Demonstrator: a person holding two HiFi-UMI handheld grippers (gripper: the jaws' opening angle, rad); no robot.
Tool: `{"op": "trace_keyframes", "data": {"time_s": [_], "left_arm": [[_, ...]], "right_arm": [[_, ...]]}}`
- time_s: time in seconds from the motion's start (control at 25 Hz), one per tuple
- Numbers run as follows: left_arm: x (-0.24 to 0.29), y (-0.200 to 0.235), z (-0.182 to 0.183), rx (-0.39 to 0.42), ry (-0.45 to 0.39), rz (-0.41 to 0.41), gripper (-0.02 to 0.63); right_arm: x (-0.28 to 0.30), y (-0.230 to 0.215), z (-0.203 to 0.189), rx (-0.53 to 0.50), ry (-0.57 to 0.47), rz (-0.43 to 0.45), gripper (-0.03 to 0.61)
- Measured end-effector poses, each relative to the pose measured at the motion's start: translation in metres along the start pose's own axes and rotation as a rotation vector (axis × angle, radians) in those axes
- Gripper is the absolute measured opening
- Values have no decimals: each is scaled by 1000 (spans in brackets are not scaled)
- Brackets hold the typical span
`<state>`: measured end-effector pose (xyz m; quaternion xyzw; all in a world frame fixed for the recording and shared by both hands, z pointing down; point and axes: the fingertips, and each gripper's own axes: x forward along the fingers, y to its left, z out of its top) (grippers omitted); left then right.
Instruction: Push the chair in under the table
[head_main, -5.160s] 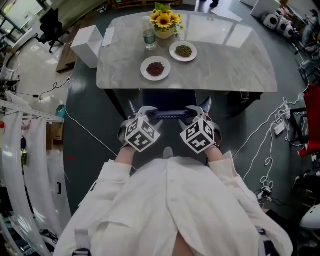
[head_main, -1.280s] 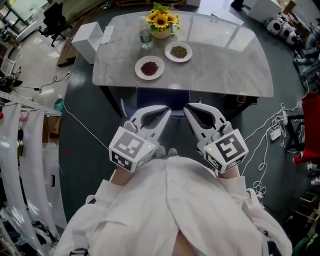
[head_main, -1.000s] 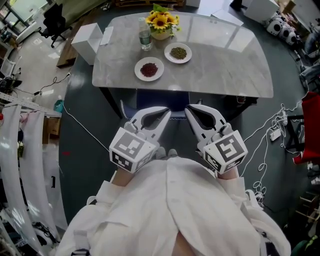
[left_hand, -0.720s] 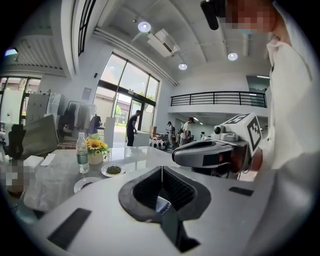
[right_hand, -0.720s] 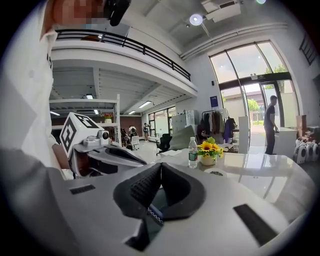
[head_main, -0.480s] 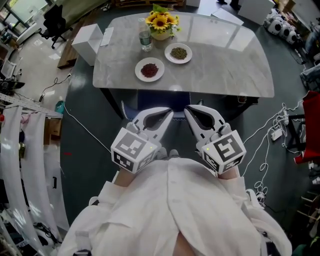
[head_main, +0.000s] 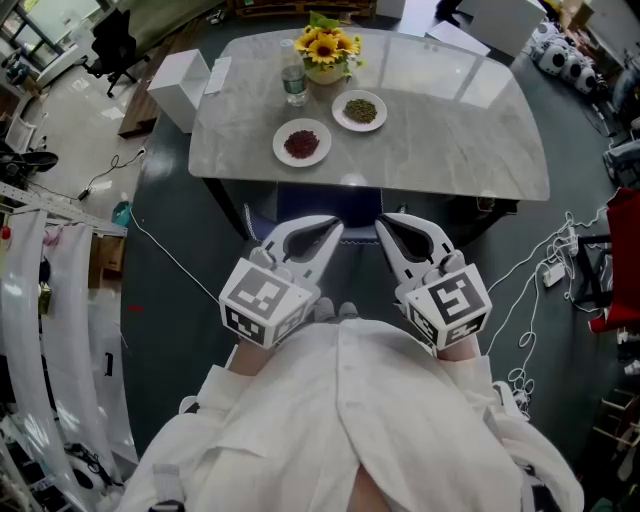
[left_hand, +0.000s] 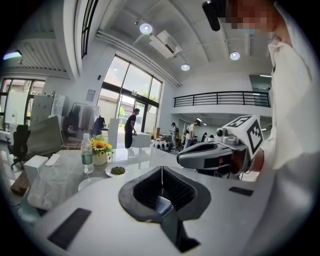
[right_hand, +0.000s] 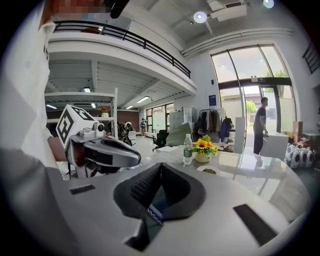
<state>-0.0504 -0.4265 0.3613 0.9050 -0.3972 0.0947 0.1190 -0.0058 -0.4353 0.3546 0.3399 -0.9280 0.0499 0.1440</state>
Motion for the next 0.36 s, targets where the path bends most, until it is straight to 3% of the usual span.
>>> {"op": "trace_keyframes", "data": {"time_s": [0.36], "left_arm": [[-2, -1, -3, -3, 13, 1, 18]], "right_arm": [[-2, 3, 0, -14, 9, 6, 31]]}}
